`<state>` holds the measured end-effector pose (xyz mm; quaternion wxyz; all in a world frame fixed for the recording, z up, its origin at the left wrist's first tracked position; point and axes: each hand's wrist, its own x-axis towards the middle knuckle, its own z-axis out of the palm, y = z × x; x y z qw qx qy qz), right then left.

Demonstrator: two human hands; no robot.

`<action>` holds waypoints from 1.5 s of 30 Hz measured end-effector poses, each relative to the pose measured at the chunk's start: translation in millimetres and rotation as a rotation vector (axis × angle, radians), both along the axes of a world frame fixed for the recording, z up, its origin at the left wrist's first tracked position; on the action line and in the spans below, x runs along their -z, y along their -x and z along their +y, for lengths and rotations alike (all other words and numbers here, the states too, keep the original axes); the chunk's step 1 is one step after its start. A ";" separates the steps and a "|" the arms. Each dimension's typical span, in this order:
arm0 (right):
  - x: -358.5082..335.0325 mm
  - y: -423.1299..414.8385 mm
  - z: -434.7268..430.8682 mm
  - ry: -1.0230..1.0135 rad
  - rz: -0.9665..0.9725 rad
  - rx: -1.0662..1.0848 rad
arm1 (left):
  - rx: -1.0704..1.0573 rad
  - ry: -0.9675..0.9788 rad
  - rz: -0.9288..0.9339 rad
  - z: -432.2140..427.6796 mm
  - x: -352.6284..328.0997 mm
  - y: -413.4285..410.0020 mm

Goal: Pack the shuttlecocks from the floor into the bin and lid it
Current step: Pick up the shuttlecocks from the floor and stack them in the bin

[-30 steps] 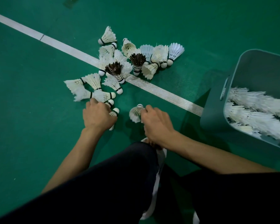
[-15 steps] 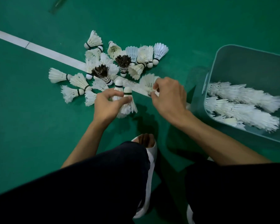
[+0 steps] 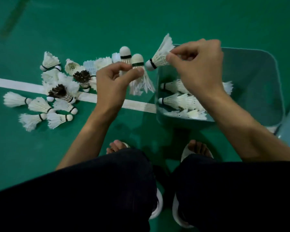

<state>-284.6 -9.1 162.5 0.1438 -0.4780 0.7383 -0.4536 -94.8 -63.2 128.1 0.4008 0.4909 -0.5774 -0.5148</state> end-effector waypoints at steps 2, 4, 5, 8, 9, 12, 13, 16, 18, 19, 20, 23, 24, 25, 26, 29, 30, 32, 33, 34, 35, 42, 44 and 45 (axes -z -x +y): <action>-4.7 31.1 14.6 -0.048 -0.100 0.088 | 0.055 0.014 0.038 5.8 -7.0 30.5; -6.6 62.0 32.5 -0.168 -0.125 0.139 | 0.090 0.036 0.040 14.2 -11.4 62.0; -6.4 76.6 42.3 -0.259 -0.129 0.142 | 0.109 0.045 0.031 18.7 -12.0 77.7; 4.2 117.1 65.3 -0.621 -0.087 0.145 | 0.206 -0.007 -0.011 32.4 -9.0 117.8; 10.9 127.4 70.6 -0.742 -0.025 0.150 | 0.258 -0.045 -0.036 35.7 -4.8 128.2; 28.3 142.5 80.7 -1.002 0.200 0.144 | 0.374 -0.161 -0.143 40.4 13.7 150.9; 34.0 144.8 81.8 -1.045 0.245 0.127 | 0.378 -0.199 -0.170 39.3 20.0 155.4; 51.6 147.9 76.0 -1.148 0.228 0.044 | 0.330 -0.306 -0.190 33.3 36.3 165.0; 63.9 148.6 70.2 -1.225 0.114 -0.011 | 0.279 -0.354 -0.191 30.9 43.5 169.5; 69.3 147.0 67.1 -1.262 0.064 -0.037 | 0.257 -0.368 -0.194 30.8 45.6 171.3; 75.0 146.3 64.2 -1.290 0.032 -0.067 | 0.233 -0.378 -0.196 30.6 47.2 172.5; 92.6 141.7 56.4 -1.339 -0.055 -0.157 | 0.185 -0.415 -0.190 29.7 48.1 174.3; 98.5 140.9 54.1 -1.344 -0.132 -0.165 | 0.180 -0.432 -0.186 29.4 48.1 175.1; 104.4 141.3 51.7 -1.346 -0.216 -0.161 | 0.179 -0.448 -0.185 28.7 47.9 176.0; 109.6 141.9 49.8 -1.348 -0.291 -0.151 | 0.178 -0.465 -0.186 27.9 47.9 176.4; 120.0 147.9 47.3 -1.309 -0.540 -0.090 | 0.180 -0.556 -0.170 26.1 47.5 177.5; 123.0 150.3 47.7 -1.298 -0.584 -0.087 | 0.178 -0.596 -0.155 26.4 46.5 178.4; 127.4 147.9 48.4 -1.338 -0.586 -0.122 | 0.166 -0.645 -0.133 27.6 43.6 180.3; 128.3 145.3 49.4 -1.370 -0.554 -0.153 | 0.163 -0.660 -0.125 29.1 41.9 181.7; 127.8 142.6 49.7 -1.390 -0.512 -0.177 | 0.163 -0.677 -0.117 31.0 40.2 183.7; 123.7 141.3 49.2 -1.389 -0.458 -0.192 | 0.163 -0.695 -0.114 32.9 38.7 185.4; 36.7 165.0 55.8 -1.043 -0.343 -0.061 | 0.022 -0.759 -0.026 49.1 31.2 191.4; 17.0 169.1 63.7 -0.908 -0.585 -0.041 | -0.022 -0.715 -0.017 55.1 32.0 192.7; 10.7 167.7 66.6 -0.858 -0.737 -0.035 | -0.029 -0.692 -0.012 58.3 32.8 193.8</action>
